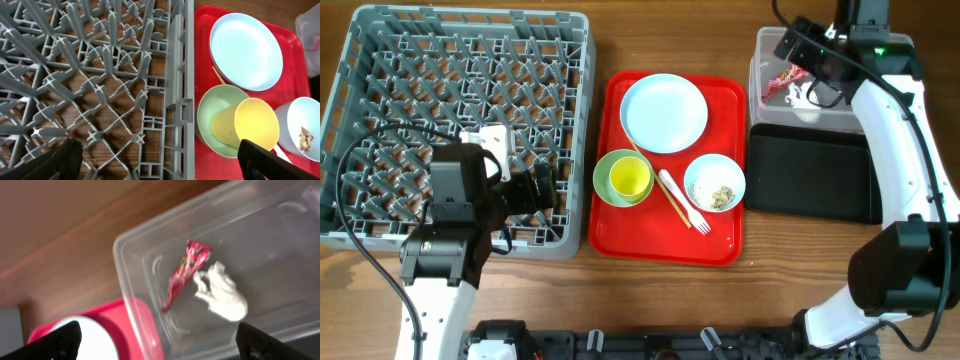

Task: Sort waste into correct bins and load items into the dishwasher rack
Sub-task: 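Drop the red wrapper into the clear bin with the right gripper, then grasp the rim of the blue rice bowl with the right gripper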

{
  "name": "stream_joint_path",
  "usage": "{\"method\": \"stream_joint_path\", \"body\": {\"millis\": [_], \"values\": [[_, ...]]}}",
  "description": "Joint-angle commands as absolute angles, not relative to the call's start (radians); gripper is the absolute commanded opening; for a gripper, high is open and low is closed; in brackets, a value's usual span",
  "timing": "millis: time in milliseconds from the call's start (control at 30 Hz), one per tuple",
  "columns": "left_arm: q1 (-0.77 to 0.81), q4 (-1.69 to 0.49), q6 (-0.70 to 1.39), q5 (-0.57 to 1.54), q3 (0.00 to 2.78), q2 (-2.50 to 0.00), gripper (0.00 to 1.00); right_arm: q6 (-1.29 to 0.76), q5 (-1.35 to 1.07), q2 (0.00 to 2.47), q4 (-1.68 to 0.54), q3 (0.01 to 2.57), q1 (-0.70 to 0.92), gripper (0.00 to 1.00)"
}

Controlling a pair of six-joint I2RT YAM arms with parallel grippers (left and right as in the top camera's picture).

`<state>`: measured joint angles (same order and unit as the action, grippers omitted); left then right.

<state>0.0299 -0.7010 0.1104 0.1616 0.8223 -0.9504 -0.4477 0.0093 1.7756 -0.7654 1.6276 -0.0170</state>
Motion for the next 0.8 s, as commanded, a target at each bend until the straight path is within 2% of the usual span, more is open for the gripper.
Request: {"method": "stream_joint_path", "body": {"millis": [0,233,300,433,667,767], "values": [[0.026,-0.700,0.113,0.156,0.842,-0.952,1.00,-0.353,-0.135,1.678,-0.855,1.631,-0.014,1.00],[0.026,-0.700,0.112,0.156,0.842,-0.952,1.00,-0.315,-0.183,1.559,-1.188,1.617,-0.007,1.00],[0.026,-0.700,0.112,0.156,0.842,-0.952,1.00,-0.315,-0.182,1.531,-1.214,1.584,0.014,1.00],[0.026,-0.700,0.113,0.156,0.842,-0.952,1.00,-0.319,-0.184,1.495,-1.198,1.481,0.121,1.00],[0.026,-0.701,0.113,0.156,0.842,-0.952,1.00,-0.485,-0.094,1.543,-0.984,1.283,0.417,1.00],[0.026,-0.701,0.113,0.156,0.842,-0.952,1.00,-0.531,-0.037,1.606,-0.926,1.247,0.495,0.99]]}}
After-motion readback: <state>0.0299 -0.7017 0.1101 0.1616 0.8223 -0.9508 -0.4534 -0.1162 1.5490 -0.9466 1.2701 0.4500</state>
